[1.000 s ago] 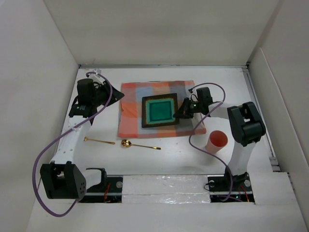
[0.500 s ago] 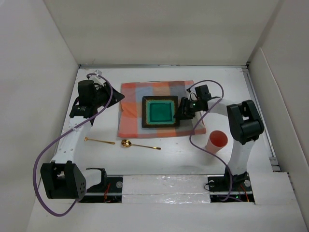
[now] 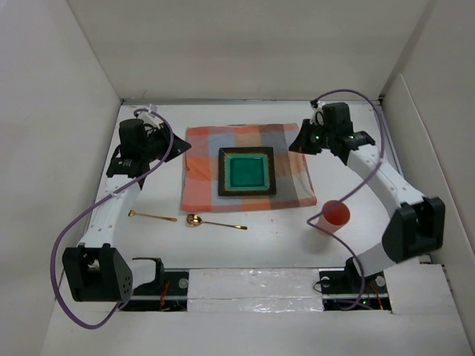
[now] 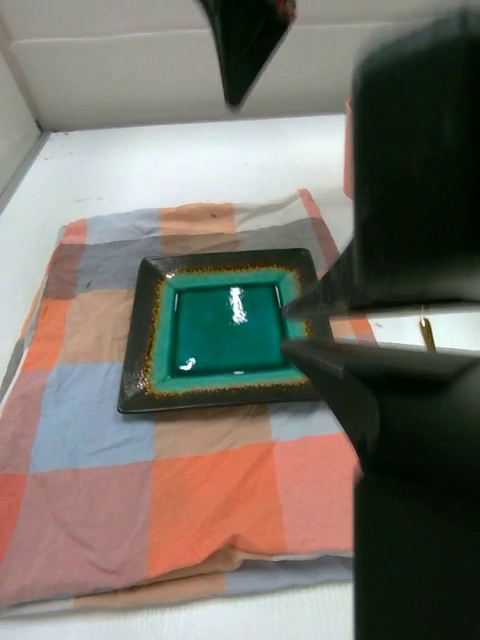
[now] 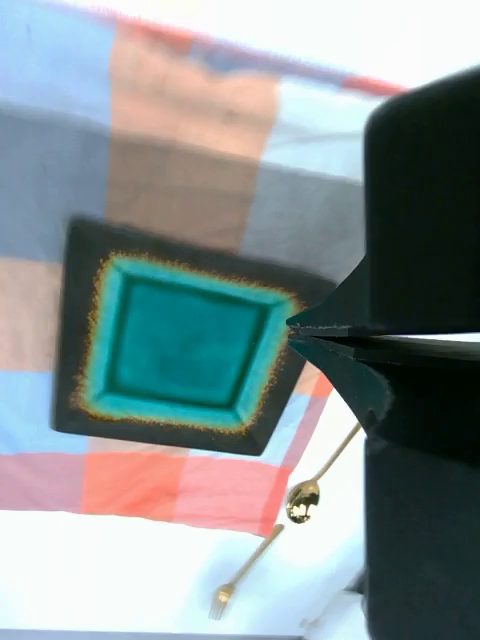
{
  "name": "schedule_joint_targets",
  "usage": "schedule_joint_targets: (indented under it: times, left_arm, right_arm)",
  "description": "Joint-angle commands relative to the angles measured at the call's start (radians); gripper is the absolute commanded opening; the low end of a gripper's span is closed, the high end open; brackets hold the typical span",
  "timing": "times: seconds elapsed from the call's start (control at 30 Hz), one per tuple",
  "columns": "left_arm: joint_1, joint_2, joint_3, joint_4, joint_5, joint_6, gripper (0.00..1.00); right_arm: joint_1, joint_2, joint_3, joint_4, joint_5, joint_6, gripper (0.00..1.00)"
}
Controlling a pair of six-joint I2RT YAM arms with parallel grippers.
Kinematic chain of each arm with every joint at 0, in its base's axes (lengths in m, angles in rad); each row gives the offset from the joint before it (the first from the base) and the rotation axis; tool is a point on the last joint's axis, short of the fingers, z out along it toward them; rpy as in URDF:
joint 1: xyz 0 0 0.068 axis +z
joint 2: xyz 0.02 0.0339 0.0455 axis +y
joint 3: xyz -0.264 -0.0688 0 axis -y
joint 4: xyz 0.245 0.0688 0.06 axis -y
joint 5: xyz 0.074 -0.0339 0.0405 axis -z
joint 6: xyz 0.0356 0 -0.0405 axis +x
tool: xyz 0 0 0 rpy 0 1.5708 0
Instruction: Set the dinner table for one person
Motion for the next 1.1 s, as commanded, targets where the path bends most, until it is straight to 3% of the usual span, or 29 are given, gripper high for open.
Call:
schedule_joint_targets:
  times: [0.0, 0.03, 0.2, 0.33, 0.4, 0.43, 0.5, 0.53, 0.57, 0.83, 1.0, 1.07]
  left_arm:
    - [-0.003, -0.004, 0.062, 0.02, 0.054, -0.001, 0.06]
    - [-0.003, -0.005, 0.059, 0.02, 0.06, -0.006, 0.0]
    - [-0.013, -0.021, 0.022, 0.028, 0.072, -0.02, 0.0]
    - [-0.013, -0.031, -0.016, 0.017, 0.092, -0.009, 0.0]
    - [-0.013, -0.048, -0.051, 0.008, 0.103, 0.0, 0.01]
    - [-0.013, -0.054, -0.065, 0.011, 0.106, 0.0, 0.06]
    - [-0.013, -0.071, -0.105, 0.02, 0.114, 0.002, 0.09]
    - [-0.013, -0.074, -0.116, 0.026, 0.115, -0.001, 0.11]
    - [-0.013, -0.076, -0.13, 0.034, 0.129, -0.001, 0.11]
    - [-0.013, -0.084, -0.136, 0.054, 0.146, -0.004, 0.14]
    - [-0.013, -0.107, -0.16, 0.06, 0.141, -0.008, 0.14]
    - [-0.013, -0.116, -0.168, 0.066, 0.146, -0.012, 0.14]
  right_arm:
    - [0.025, -0.232, -0.016, -0.179, 0.205, 0.04, 0.0]
    - [0.04, -0.283, -0.031, -0.216, 0.254, 0.064, 0.0]
    - [0.159, -0.535, -0.126, -0.522, 0.581, 0.31, 0.0]
    - [0.201, -0.627, -0.163, -0.687, 0.687, 0.461, 0.0]
    - [0.213, -0.644, -0.181, -0.718, 0.704, 0.522, 0.12]
    - [0.229, -0.652, -0.2, -0.719, 0.701, 0.535, 0.28]
    - [0.239, -0.67, -0.208, -0.721, 0.71, 0.558, 0.43]
    - [0.239, -0.67, -0.211, -0.718, 0.712, 0.555, 0.55]
    - [0.249, -0.657, -0.22, -0.719, 0.706, 0.547, 0.56]
    - [0.278, -0.554, -0.29, -0.62, 0.66, 0.486, 0.56]
    - [0.278, -0.471, -0.35, -0.549, 0.73, 0.47, 0.51]
    - [0.278, -0.434, -0.363, -0.534, 0.758, 0.469, 0.22]
